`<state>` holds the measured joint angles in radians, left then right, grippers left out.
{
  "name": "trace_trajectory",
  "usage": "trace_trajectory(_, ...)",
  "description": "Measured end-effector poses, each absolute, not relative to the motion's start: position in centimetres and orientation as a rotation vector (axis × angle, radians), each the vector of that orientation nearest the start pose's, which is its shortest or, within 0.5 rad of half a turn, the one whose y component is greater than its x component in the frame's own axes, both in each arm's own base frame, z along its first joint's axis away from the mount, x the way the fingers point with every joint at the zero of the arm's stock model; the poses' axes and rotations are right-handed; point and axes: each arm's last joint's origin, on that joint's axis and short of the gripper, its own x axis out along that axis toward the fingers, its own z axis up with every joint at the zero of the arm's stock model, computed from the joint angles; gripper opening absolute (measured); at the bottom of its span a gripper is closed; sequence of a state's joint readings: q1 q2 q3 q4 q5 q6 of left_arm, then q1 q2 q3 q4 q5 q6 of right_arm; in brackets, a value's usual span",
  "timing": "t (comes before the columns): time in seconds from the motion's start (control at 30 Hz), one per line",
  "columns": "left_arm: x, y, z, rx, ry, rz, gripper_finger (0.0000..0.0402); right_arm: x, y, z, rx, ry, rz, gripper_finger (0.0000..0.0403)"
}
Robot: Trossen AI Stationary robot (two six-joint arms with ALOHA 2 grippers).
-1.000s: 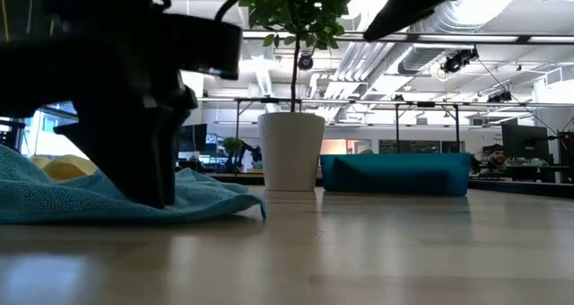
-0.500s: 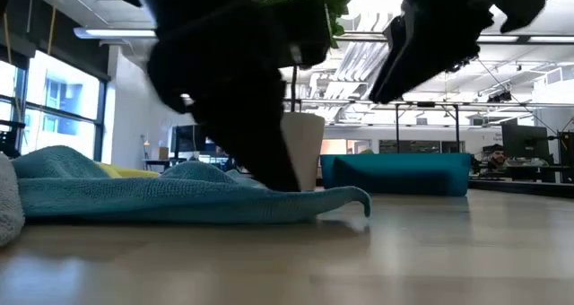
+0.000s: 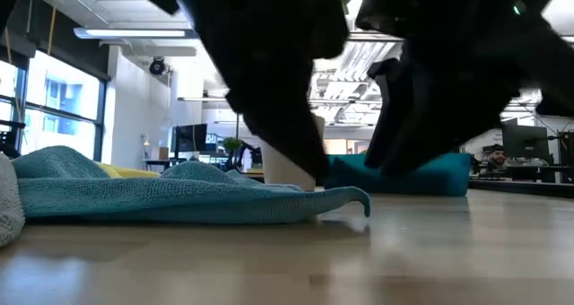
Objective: Fold microfiber towels
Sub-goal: Fold the blue towel
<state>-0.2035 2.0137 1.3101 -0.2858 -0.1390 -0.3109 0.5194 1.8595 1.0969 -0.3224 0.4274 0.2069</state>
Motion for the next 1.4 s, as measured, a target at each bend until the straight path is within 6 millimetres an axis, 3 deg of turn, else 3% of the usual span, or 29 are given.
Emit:
trace_trajectory(0.2,39.1,-10.4,17.3,-0.085,1.017,0.069,0.0119,31.6,18.6,13.7,-0.458,0.889,0.005,0.0126)
trace_trajectory(0.43,37.6,-13.5,19.4,-0.067,1.020,0.033,0.0119,31.9,20.1,13.1,-0.448,0.804,0.017,0.0113)
trace_trajectory(0.67,36.2,-16.0,21.0,-0.093,1.001,0.000,0.0119,32.4,20.2,10.6,-0.503,0.790,-0.065,0.0113)
trace_trajectory(0.87,34.6,-17.5,21.3,-0.096,1.042,-0.001,0.0119,32.7,19.9,9.8,-0.552,0.776,-0.131,0.0108)
trace_trajectory(1.13,33.7,-18.9,21.3,-0.054,1.040,-0.014,0.0119,32.4,20.1,10.3,-0.551,0.794,-0.079,0.0009)
trace_trajectory(1.27,33.8,-18.8,21.4,-0.023,1.020,0.002,0.0119,32.3,20.1,11.7,-0.475,0.789,-0.083,0.0012)
trace_trajectory(1.4,34.1,-18.3,21.4,0.009,0.984,0.073,0.0119,32.4,19.8,14.6,-0.380,0.789,-0.083,0.0003)
